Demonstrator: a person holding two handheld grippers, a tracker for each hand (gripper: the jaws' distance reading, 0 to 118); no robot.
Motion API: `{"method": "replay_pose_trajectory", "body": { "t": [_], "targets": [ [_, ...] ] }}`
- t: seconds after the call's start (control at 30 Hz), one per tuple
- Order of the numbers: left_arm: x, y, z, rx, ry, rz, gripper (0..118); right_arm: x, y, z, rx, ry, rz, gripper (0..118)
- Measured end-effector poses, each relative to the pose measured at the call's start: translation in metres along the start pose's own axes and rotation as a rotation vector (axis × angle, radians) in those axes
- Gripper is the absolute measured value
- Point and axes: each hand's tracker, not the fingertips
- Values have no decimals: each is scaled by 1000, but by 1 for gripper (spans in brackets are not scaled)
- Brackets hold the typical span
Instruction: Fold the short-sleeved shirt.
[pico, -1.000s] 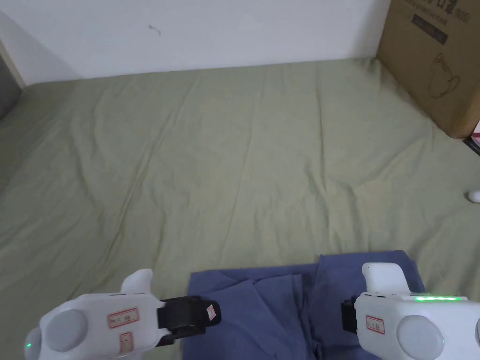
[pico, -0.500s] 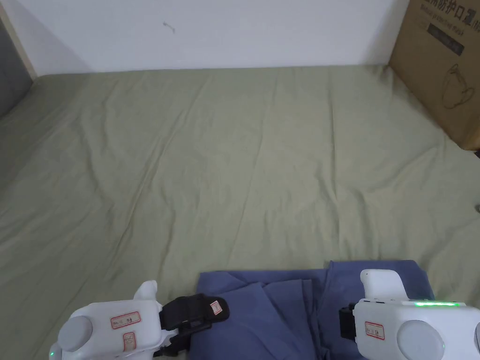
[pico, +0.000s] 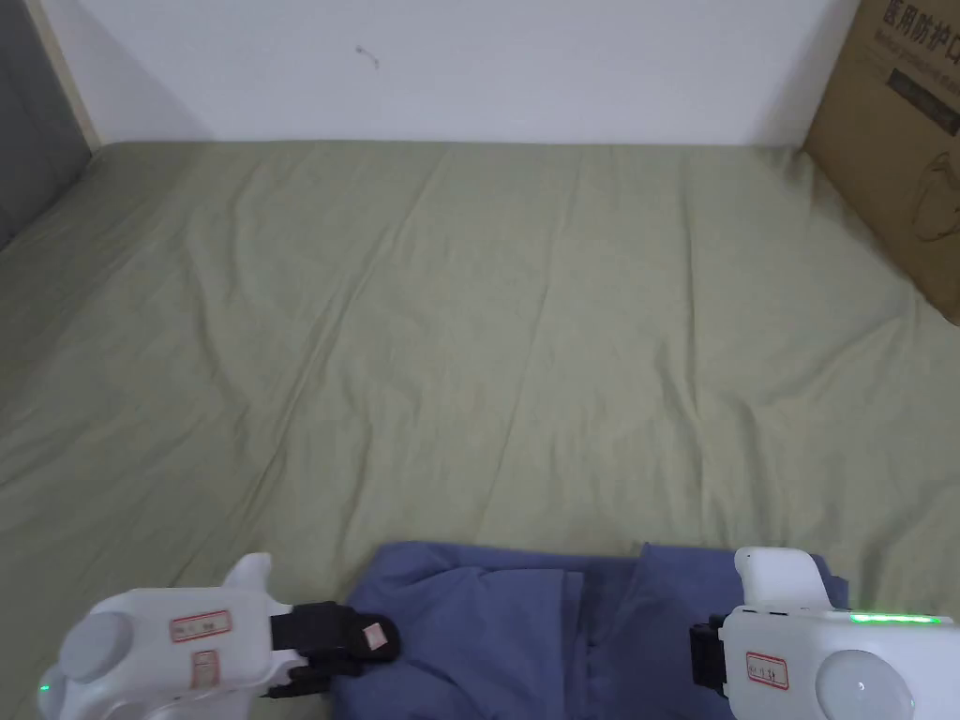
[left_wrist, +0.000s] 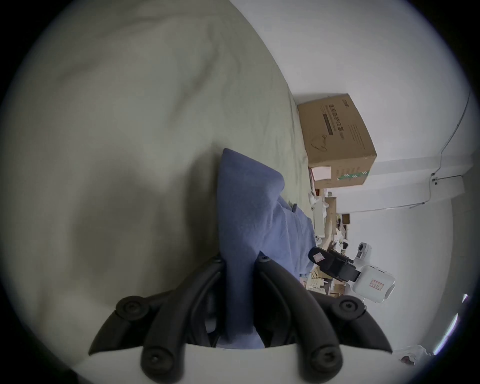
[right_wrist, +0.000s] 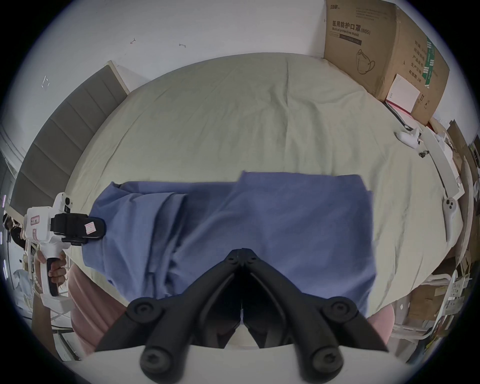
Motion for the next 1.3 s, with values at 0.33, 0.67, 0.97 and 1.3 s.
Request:
{"method": "replay_pose_trajectory", "body": {
  "t": [0.33,0.67,0.97,1.3],
  "targets": [
    [-31,9,115,116,228,-17,14,-5,-5,-13,-34,34,-11,0],
    [35,-2,118,190,284,-114,13,-2,-11,-14,-42,37,-13,0],
    [142,-3,50,140,222,-379,14,22,-17,-11,-37,30,-72,0],
    [184,-39,-101,-184,220,-580,14,55,-31,-6,-28,23,-156,0]
  ]
}}
